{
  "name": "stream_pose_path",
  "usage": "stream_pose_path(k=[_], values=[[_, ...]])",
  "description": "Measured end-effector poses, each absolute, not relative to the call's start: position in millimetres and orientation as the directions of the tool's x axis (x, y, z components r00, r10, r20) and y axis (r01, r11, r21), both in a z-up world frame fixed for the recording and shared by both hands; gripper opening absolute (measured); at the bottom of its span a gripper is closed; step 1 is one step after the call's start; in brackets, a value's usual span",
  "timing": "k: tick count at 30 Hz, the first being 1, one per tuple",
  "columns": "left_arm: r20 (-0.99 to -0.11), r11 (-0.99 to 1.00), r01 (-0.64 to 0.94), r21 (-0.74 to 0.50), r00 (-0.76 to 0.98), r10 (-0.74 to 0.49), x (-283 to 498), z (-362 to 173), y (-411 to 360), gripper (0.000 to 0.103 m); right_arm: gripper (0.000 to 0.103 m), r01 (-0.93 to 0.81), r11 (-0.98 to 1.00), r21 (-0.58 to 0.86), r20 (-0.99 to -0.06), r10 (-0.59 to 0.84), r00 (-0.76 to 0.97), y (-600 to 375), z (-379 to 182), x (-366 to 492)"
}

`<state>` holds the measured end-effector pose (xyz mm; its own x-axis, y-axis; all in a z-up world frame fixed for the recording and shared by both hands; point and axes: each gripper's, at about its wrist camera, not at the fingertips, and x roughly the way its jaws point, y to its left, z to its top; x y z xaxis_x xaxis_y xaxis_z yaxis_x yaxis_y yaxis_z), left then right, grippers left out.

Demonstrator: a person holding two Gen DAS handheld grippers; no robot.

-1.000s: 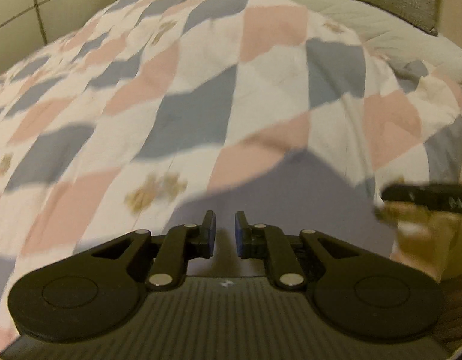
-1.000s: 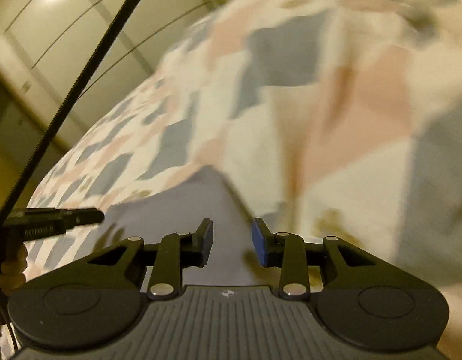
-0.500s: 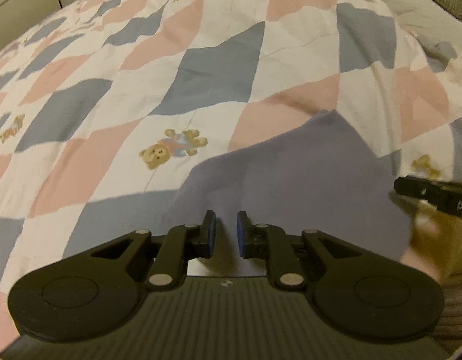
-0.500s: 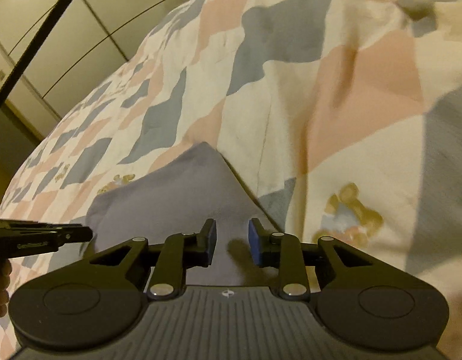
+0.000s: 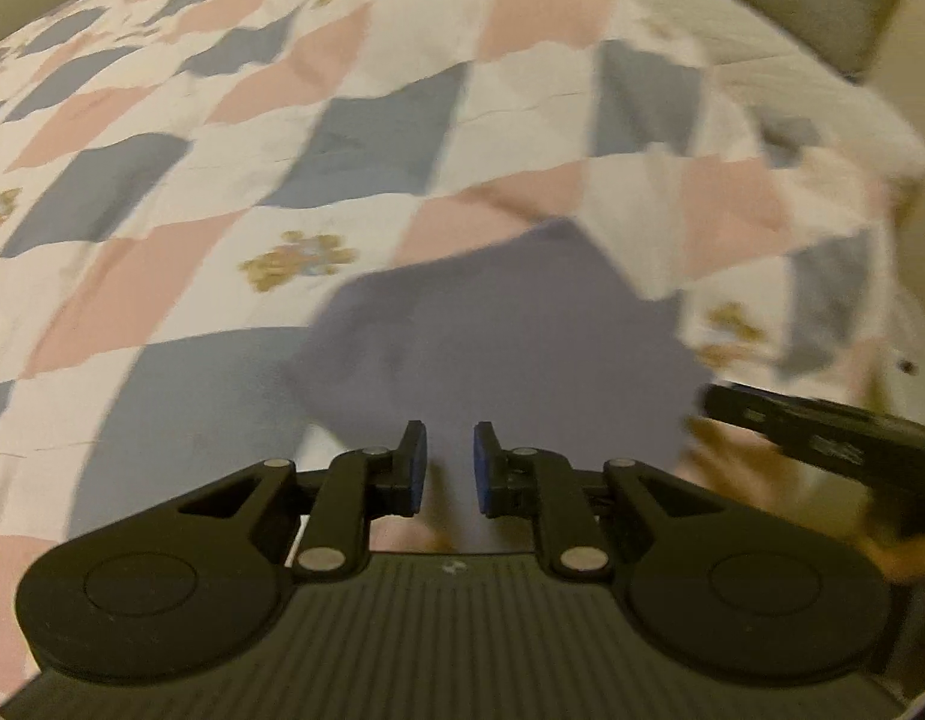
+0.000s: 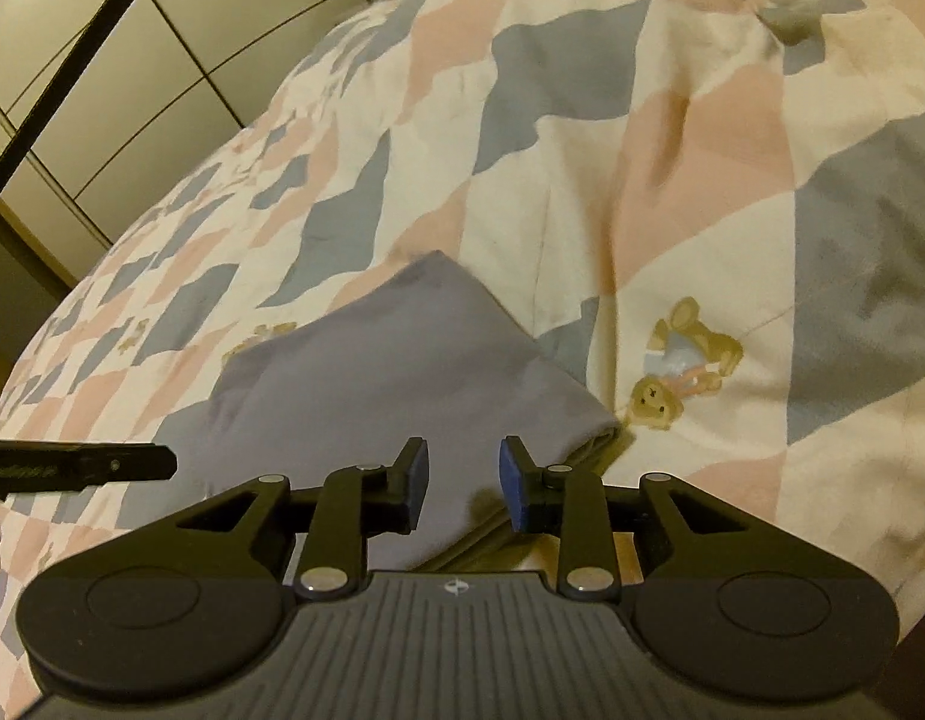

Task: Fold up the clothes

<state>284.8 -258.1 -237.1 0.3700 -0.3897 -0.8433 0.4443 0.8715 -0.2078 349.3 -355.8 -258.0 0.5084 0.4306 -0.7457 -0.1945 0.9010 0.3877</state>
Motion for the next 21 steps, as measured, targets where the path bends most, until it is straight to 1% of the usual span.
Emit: stream_pose_path(k=[3, 6, 7, 9, 13, 15, 16, 19, 21], values=[[-0.834, 0.846, 0.483, -0.224, 0.353, -0.423, 263.1, -252.7, -268.3, 0.012, 0.033, -0.193, 0.902, 0.387, -0.762, 0.43, 0.484, -360.8, -276.6, 356.0], [-0.87, 0.866, 0.473, -0.161, 0.347, -0.351, 249.9, -287.6, -284.1, 0.012, 0.034, -0.205, 0.914, 0.351, -0.798, 0.406, 0.445, -364.9, -302.2, 370.5], [-0.881, 0.875, 0.466, -0.132, 0.349, -0.319, 246.9, -294.3, -288.7, 0.013, 0.037, -0.205, 0.906, 0.372, -0.795, 0.424, 0.434, -368.8, -304.3, 373.9], [-0.886, 0.884, 0.459, -0.092, 0.367, -0.283, 239.6, -294.0, -294.6, 0.012, 0.037, -0.216, 0.892, 0.398, -0.785, 0.453, 0.423, -375.0, -302.5, 377.0], [-0.872, 0.884, 0.454, -0.11, 0.383, -0.305, 229.2, -272.1, -296.0, 0.013, 0.037, -0.233, 0.861, 0.453, -0.742, 0.508, 0.437, -390.1, -282.2, 373.3], [-0.867, 0.879, 0.465, -0.102, 0.392, -0.308, 225.5, -269.0, -302.4, 0.013, 0.037, -0.254, 0.842, 0.476, -0.725, 0.539, 0.427, -392.7, -281.9, 375.0], [-0.874, 0.879, 0.468, -0.086, 0.388, -0.293, 225.2, -273.3, -307.8, 0.013, 0.037, -0.265, 0.834, 0.483, -0.723, 0.551, 0.417, -392.3, -284.2, 377.0], [-0.903, 0.888, 0.458, -0.04, 0.363, -0.228, 228.1, -303.4, -322.1, 0.014, 0.037, -0.277, 0.845, 0.457, -0.764, 0.532, 0.365, -383.9, -307.4, 393.0], [-0.91, 0.896, 0.443, -0.024, 0.361, -0.202, 229.9, -309.5, -327.8, 0.013, 0.038, -0.263, 0.845, 0.465, -0.773, 0.533, 0.345, -383.7, -313.1, 398.7]])
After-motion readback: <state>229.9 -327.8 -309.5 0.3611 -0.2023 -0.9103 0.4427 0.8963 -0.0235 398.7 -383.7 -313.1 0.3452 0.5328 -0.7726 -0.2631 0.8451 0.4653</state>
